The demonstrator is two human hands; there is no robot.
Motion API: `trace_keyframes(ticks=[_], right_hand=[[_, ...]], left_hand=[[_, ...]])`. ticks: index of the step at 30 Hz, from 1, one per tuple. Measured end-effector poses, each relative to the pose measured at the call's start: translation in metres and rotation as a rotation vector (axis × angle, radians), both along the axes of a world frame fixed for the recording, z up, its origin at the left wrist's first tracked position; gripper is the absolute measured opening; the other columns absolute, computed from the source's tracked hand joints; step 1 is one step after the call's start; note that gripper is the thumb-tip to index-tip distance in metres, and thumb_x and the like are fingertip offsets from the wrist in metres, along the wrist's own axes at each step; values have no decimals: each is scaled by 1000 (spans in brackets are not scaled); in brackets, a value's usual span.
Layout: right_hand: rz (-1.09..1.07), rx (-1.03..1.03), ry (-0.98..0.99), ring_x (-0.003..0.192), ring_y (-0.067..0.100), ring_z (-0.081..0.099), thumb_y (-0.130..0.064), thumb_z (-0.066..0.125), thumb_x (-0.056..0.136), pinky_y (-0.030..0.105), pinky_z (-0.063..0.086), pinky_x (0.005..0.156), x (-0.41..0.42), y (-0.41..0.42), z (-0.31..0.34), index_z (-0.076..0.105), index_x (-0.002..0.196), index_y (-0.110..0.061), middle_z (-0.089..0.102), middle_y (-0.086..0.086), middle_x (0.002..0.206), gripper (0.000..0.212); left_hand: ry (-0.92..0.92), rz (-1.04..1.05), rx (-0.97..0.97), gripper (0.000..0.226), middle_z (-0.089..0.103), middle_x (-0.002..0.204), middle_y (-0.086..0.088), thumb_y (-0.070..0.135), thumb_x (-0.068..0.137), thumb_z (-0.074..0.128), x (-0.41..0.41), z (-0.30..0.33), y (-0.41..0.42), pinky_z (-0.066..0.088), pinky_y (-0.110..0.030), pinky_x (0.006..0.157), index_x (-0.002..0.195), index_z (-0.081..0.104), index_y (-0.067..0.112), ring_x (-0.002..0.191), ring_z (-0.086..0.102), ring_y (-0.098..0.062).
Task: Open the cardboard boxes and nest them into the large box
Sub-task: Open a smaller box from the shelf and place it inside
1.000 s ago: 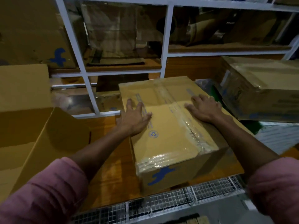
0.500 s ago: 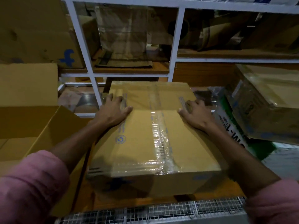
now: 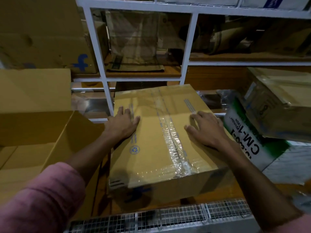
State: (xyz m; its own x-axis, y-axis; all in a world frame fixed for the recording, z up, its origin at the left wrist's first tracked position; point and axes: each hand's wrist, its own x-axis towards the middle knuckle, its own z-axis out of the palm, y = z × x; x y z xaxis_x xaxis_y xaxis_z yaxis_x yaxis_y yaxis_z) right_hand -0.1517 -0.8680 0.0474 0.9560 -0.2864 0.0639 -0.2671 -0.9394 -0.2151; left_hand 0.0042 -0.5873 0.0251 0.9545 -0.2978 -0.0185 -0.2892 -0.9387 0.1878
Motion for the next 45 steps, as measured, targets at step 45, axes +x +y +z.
trace_keyframes(ticks=[45], right_hand=[[-229,117,-129,155,28,10,-56,28,102,68,22,117,-42,26,-30,39,152,-26,25,-2,166,59]], left_hand=[[14,-204,119,84,15,165,-4,90,81,23,45,18,5,8,-74,113,151,21,42,151,10,-45]])
